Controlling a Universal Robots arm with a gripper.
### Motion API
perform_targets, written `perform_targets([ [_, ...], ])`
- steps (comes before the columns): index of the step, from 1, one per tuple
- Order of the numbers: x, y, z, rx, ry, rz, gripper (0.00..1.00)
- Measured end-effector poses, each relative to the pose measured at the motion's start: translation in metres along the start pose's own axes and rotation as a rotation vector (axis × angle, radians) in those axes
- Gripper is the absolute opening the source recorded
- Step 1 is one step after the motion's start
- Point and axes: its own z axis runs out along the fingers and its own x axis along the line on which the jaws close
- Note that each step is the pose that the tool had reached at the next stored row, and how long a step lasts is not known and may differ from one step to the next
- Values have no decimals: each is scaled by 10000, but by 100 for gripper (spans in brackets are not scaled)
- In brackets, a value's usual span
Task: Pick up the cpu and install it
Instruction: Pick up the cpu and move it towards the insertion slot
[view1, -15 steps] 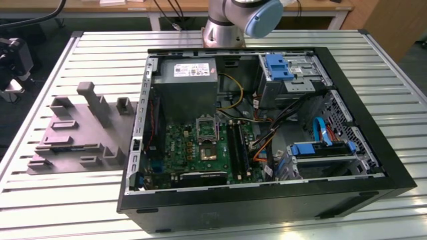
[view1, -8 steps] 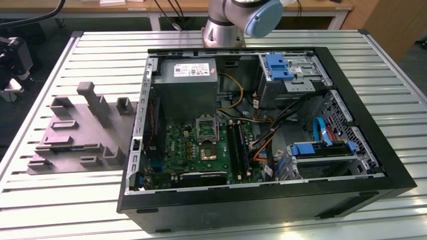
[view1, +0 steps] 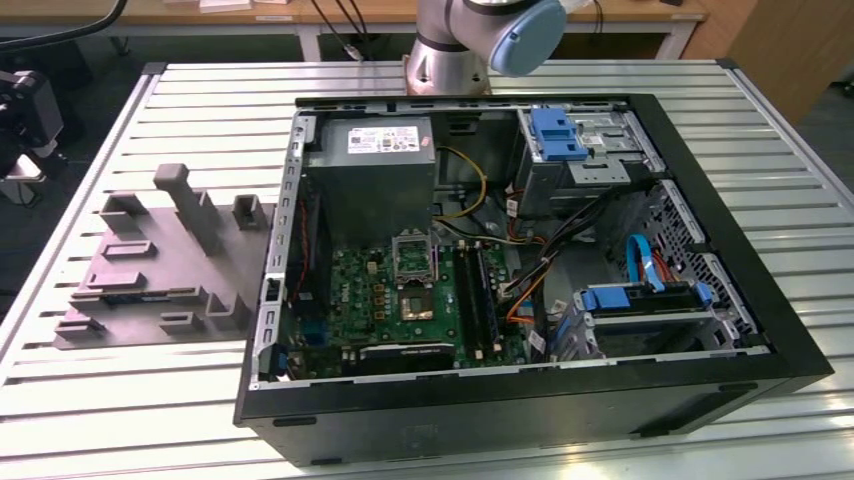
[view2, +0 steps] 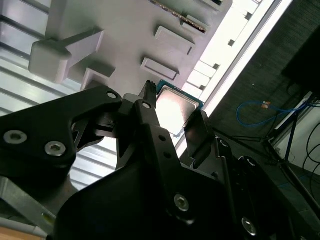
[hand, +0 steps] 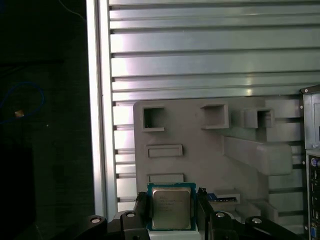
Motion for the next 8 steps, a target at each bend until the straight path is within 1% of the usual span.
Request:
perform_targets([
  [8,-1,1,-39,1,1,0,47],
])
